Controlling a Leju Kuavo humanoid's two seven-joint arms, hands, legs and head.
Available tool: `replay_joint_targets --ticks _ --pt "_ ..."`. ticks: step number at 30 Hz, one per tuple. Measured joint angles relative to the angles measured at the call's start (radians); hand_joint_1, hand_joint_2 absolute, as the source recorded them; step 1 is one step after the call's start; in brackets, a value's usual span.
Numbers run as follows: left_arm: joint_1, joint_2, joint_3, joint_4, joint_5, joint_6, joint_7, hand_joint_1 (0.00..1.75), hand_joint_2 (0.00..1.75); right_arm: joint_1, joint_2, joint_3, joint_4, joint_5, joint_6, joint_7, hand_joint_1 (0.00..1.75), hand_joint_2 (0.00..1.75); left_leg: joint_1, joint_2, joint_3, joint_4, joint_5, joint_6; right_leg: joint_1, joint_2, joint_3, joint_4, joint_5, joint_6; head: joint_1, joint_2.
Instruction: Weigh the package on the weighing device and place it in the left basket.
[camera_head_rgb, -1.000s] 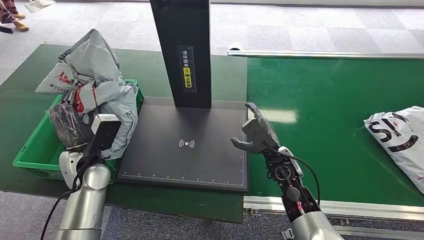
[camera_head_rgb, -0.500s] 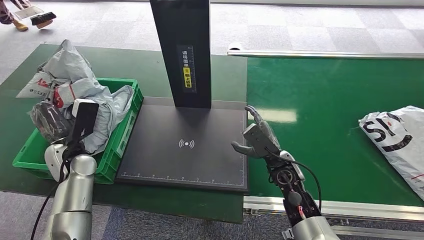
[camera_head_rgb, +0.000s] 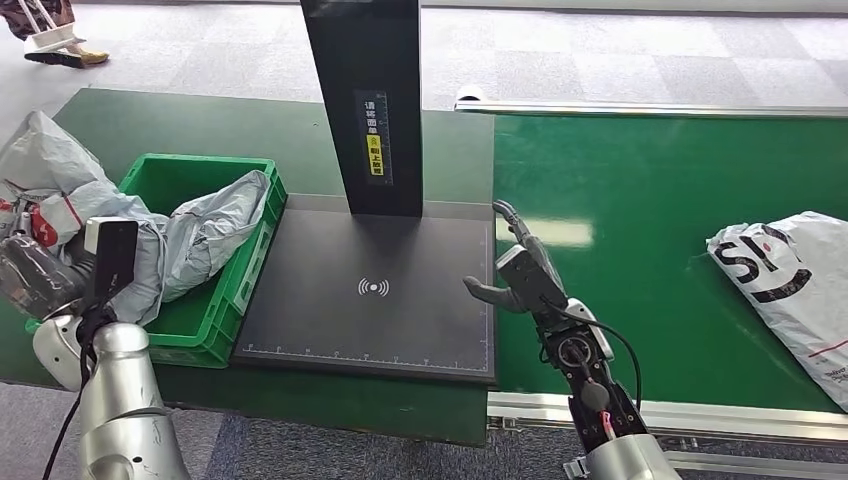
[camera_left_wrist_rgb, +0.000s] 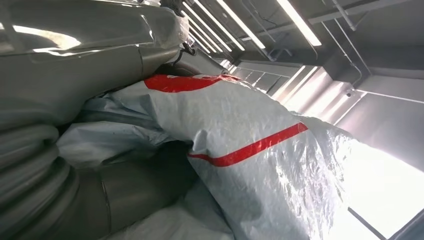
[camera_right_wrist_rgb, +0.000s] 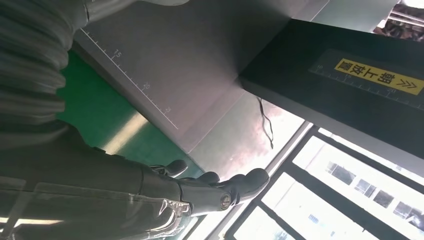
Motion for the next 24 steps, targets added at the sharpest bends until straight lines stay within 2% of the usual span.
replay_joint_targets --ticks 2,3,7,9,11,13,14,20,24 --pt "-0.003 -0.003 0.007 0.014 -0.013 -0.008 0.034 1.44 1.75 0.0 0.0 0.0 0.0 -0.001 0.0 0.0 0.0 1.75 0.0 0.0 0.0 0.0 0.0 0.0 0.0 0.0 0.0 0.0 0.0 0.0 0.0 0.0" --pt "-0.004 0.0 0.0 0.03 -0.021 -0.022 0.076 1.4 1.75 0.0 0.001 0.001 0.0 -0.001 0.0 0.001 0.0 1.75 0.0 -0.001 0.0 0.0 0.0 0.0 0.0 0.0 0.0 0.0 0.0 0.0 0.0 0.0" --pt "-0.006 0.039 -0.106 0.137 -0.072 -0.112 0.305 1.34 1.75 -0.004 0.002 0.001 0.0 0.003 0.007 0.001 0.0 1.75 0.0 -0.001 0.0 0.0 0.0 0.0 0.0 0.0 0.0 0.0 0.0 0.0 0.0 0.0" --pt "-0.008 0.061 -0.171 0.187 -0.1 -0.135 0.365 0.91 1.75 -0.007 0.003 0.001 0.001 0.004 0.014 0.002 0.0 1.75 0.0 -0.001 0.0 0.0 0.0 0.0 0.0 0.0 0.0 0.0 0.0 0.0 0.0 0.0" --pt "-0.012 0.079 -0.219 0.225 -0.111 -0.148 0.389 0.32 1.75 -0.009 0.004 0.002 0.002 0.005 0.016 0.002 0.0 1.75 0.0 -0.001 0.0 0.0 0.0 0.0 0.0 0.0 0.0 0.0 0.0 0.0 0.0 0.0" --pt "-0.017 0.094 -0.254 0.257 -0.109 -0.174 0.4 0.07 1.75 -0.011 0.005 0.002 0.003 0.006 0.017 0.002 0.0 1.75 0.0 -0.001 0.0 0.0 0.0 0.0 0.0 -0.001 0.0 0.0 0.0 0.0 0.0 0.0" --pt "-0.019 0.102 -0.27 0.273 -0.104 -0.193 0.402 0.01 1.75 -0.012 0.005 0.002 0.004 0.006 0.017 0.002 0.0 1.75 0.0 -0.001 0.0 0.0 0.0 0.0 0.0 -0.001 0.0 0.0 0.0 0.0 0.0 0.0" --pt "-0.03 0.141 -0.342 0.34 -0.05 -0.284 0.391 0.0 1.75 -0.017 0.006 0.002 0.005 0.011 0.03 0.008 0.0 1.75 0.0 -0.001 0.0 0.0 0.0 0.0 0.0 -0.001 0.001 0.0 0.0 0.0 0.0 0.0" --pt "-0.03 0.157 -0.36 0.355 0.023 -0.254 0.352 0.0 1.75 -0.017 0.006 0.002 0.005 0.016 0.037 0.021 0.0 1.75 0.0 -0.002 0.0 0.0 0.001 0.0 0.0 -0.001 0.001 0.0 0.0 0.0 0.0 0.0"
